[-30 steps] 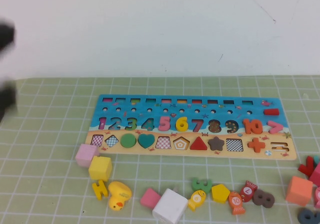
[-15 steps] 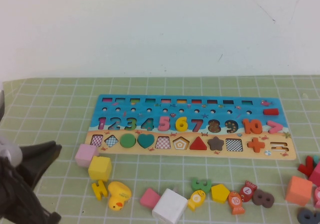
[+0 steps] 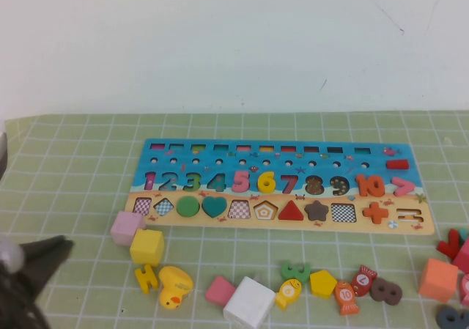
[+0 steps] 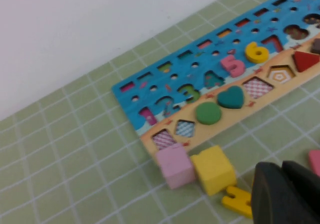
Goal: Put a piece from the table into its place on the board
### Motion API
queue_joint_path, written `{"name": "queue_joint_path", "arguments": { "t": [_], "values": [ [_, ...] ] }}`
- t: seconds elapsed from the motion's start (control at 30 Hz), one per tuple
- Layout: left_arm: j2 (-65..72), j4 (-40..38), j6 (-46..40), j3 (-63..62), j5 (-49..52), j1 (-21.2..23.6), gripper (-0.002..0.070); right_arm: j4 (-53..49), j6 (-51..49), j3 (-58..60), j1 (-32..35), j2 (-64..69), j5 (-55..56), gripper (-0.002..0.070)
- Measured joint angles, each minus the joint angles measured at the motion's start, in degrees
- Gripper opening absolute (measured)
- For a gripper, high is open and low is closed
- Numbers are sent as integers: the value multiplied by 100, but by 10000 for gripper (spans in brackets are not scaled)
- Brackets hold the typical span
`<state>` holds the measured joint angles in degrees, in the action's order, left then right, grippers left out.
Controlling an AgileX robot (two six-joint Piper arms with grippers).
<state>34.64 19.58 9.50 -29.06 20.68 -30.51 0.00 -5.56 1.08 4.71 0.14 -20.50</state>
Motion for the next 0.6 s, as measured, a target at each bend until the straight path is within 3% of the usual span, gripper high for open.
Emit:
{"name": "queue_joint_path", "arguments": {
  "t": [0.17, 0.37, 0.6],
  "values": [
    [-655, 20, 12, 34, 122, 791, -2, 0, 0, 0, 0, 0, 0, -3],
    [-1790, -638, 96, 34, 247, 2239, -2, 0, 0, 0, 0, 0, 0, -3],
    [-2313, -1084, 126, 153, 858, 3067, -2, 0, 0, 0, 0, 0, 0, -3]
  ]
}}
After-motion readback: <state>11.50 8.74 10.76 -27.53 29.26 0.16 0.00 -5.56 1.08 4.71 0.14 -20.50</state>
